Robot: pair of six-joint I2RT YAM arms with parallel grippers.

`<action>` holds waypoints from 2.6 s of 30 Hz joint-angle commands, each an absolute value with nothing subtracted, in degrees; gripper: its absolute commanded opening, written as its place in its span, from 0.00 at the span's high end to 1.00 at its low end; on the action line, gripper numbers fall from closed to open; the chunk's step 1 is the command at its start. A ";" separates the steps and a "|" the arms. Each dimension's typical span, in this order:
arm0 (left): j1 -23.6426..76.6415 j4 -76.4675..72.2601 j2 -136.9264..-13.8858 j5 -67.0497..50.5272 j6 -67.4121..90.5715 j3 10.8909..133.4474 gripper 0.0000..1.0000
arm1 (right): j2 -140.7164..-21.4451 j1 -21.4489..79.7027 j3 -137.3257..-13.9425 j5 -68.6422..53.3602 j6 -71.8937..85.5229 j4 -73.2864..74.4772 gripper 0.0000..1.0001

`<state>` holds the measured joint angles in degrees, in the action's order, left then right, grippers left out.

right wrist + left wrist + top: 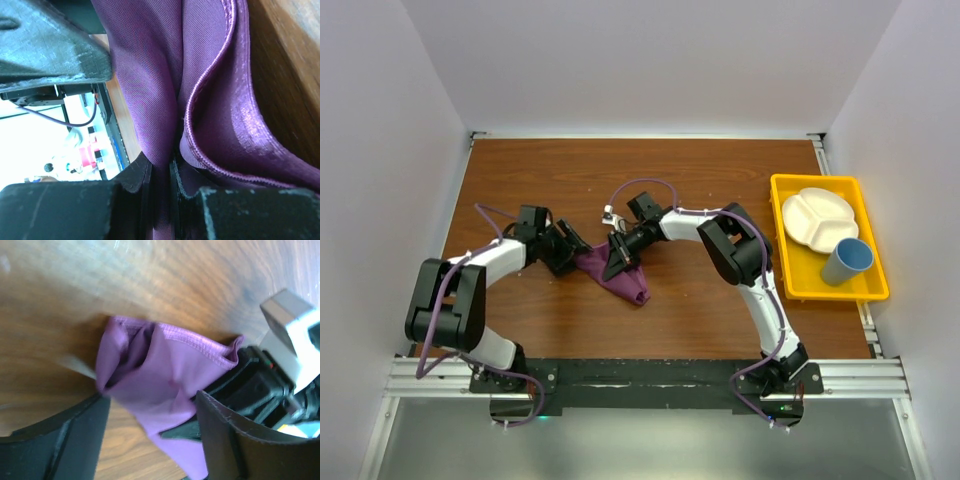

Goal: Fold the napkin, place the utensils inside, and roll it up
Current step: Roll the napkin with the utensil

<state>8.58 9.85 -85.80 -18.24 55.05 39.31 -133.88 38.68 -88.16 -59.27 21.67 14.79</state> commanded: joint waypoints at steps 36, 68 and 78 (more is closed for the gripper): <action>10.99 19.95 -87.97 -13.45 64.33 43.33 1.00 | -117.51 62.22 -91.32 14.23 4.22 29.19 0.28; 8.44 7.52 -76.21 -20.33 37.26 43.62 0.37 | -128.12 39.91 -74.97 -57.98 29.59 -1.73 1.00; 10.99 -23.27 -81.91 -33.48 49.03 32.35 0.70 | -134.47 35.33 -74.53 -63.64 37.20 -9.07 1.00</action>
